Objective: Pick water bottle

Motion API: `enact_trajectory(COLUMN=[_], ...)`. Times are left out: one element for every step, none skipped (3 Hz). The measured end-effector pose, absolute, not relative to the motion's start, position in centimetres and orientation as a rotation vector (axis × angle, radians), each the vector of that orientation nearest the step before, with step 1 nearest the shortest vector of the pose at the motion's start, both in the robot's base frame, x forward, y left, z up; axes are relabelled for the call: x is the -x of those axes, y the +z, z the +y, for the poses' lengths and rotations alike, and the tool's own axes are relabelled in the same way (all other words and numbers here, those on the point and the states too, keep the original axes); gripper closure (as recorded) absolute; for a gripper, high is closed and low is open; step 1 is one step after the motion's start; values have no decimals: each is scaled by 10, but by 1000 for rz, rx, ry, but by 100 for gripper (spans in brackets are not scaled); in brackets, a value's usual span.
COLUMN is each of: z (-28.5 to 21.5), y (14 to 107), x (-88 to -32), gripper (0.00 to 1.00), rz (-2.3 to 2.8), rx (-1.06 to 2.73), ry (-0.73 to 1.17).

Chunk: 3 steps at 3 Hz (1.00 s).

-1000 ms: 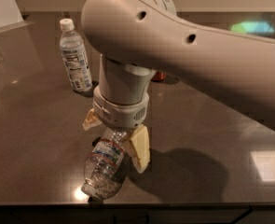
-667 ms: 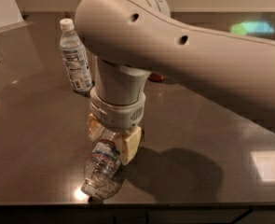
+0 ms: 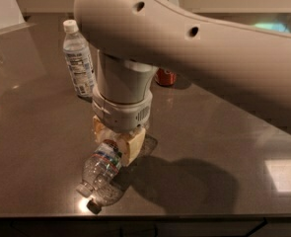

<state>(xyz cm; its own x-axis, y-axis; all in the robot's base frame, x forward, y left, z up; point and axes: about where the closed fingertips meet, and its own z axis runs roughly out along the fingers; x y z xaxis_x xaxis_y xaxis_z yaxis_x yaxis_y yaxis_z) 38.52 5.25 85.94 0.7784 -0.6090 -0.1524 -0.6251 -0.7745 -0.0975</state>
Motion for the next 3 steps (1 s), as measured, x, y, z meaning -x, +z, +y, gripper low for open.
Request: enact_trajectory(z=[53, 52, 51], y=[881, 911, 941], x=[-396, -410, -427], gripper=[100, 100, 100], rz=[1028, 1080, 1139], rx=[2778, 2709, 2651], ry=[127, 79, 40])
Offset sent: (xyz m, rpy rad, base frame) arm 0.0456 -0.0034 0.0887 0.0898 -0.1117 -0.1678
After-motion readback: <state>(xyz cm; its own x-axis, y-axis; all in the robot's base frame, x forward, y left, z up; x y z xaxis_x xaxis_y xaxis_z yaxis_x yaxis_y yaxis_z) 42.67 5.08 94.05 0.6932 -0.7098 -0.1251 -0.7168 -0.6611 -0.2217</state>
